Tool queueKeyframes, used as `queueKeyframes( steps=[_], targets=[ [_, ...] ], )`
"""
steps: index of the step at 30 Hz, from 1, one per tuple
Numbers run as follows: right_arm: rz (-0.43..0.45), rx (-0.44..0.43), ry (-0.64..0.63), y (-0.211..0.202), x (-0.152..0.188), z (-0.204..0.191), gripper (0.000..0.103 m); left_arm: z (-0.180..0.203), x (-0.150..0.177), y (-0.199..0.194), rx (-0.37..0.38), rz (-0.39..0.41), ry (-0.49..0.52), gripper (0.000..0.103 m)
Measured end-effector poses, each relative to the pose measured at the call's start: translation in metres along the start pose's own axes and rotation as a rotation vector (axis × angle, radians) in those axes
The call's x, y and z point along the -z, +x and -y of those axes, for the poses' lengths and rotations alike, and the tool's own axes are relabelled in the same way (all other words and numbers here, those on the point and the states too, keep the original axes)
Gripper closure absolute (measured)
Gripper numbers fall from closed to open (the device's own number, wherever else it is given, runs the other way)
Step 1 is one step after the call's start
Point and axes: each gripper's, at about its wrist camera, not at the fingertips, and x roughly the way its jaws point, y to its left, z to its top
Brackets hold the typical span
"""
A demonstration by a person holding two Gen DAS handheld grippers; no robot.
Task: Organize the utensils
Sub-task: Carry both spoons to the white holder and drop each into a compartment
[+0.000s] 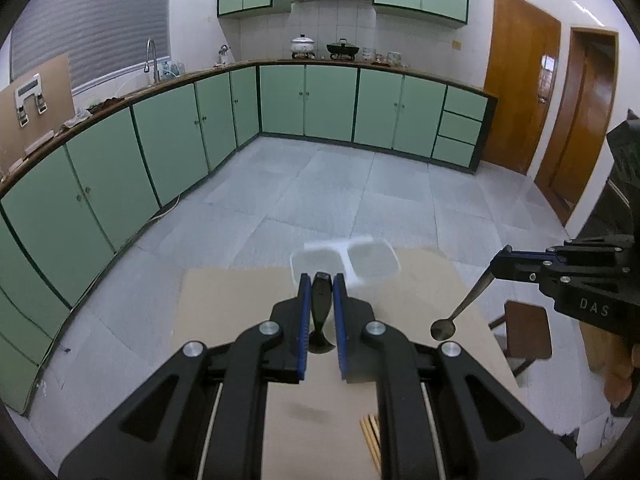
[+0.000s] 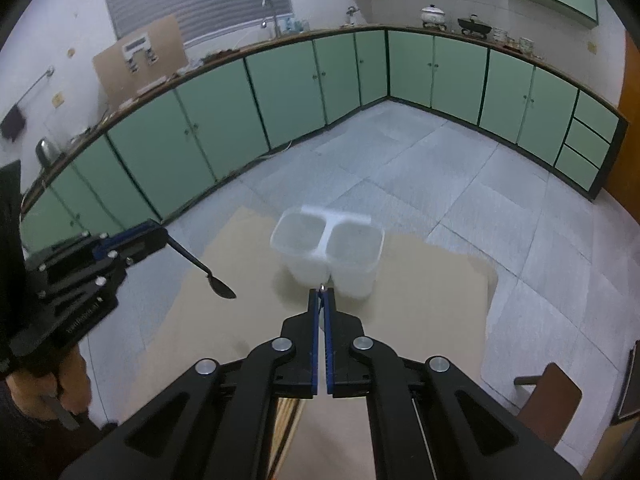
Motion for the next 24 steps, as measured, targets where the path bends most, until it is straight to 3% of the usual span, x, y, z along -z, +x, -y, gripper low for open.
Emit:
queueKeyframes(
  steps=[9, 16, 20, 24],
  targets=[
    [0.053, -0.003, 0.064, 0.044, -0.058, 0.025, 0.1, -0.01, -0.053, 0.071, 0.014, 0.029, -0.056, 0.093],
    [0.007, -0.005, 0.122, 0.107, -0.051, 0.051, 0.1, -0.017, -0.027, 0.136, 0.037, -0.042, -0.103, 0.093],
    [-0.036, -0.019, 0.149, 0.127, -0.035, 0.063, 0.098, -0.026, -0.008, 0.153, 0.025, -0.08, -0.126, 0.091],
    [-0.011, -0.007, 0.164, 0.113, -0.03, 0.068, 0.082, -0.041, -0.004, 0.128, 0.003, -0.044, -0.136, 0.064]
  ],
)
